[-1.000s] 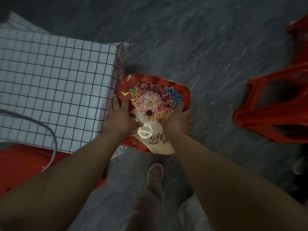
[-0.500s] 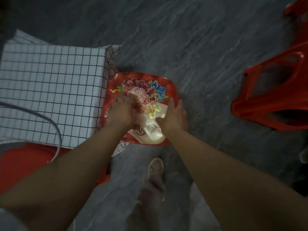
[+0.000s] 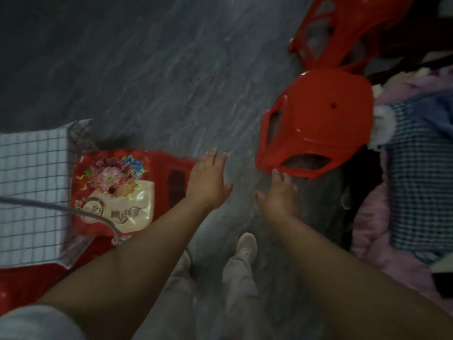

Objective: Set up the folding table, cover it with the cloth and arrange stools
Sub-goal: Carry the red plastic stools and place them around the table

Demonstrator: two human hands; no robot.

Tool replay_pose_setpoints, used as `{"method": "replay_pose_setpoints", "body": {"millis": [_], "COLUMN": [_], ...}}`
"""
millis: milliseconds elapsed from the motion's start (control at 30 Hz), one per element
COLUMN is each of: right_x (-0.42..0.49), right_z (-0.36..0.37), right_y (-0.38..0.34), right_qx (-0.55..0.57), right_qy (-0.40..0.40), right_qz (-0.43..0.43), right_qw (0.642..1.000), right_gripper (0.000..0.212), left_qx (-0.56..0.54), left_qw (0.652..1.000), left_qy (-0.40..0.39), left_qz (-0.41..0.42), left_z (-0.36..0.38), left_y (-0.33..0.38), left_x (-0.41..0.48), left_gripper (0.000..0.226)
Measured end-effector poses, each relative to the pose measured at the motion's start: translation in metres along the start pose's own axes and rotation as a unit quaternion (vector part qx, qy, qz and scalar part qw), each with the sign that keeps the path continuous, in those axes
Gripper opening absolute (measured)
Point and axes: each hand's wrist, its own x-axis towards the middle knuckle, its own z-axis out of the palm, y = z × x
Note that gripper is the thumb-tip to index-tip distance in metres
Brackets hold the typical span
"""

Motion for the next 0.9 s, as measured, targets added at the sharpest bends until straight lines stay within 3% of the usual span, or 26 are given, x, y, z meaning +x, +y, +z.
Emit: {"method": "replay_pose_setpoints", "body": {"millis": [300, 633, 900], "right_x": [0.049, 0.146, 0.242], "right_z": [-0.086, -0.136, -0.149], "right_y": [0.069, 0.102, 0.117], "right_qx": [0.009, -0.003, 0.007], "right_qy": [0.053, 0.069, 0.07], "right_qz": [0.04, 0.121, 0.176], "right_qw": [0.998, 0.99, 0.982], "right_gripper": [0.076, 0.072, 0.086], "left_qx": [0.013, -0.028, 0.021], "left_qw": [0.996, 0.992, 0.993], "left_qy": [-0.028, -0.096, -0.103], "left_qz": [0.084, 0.075, 0.052], "left_z": [0.001, 0.014, 0.039], "left_y": [0.126, 0.191, 0.222], "left_x": [0.066, 0.18, 0.261], "left_gripper": [0.084, 0.081, 0.087]}}
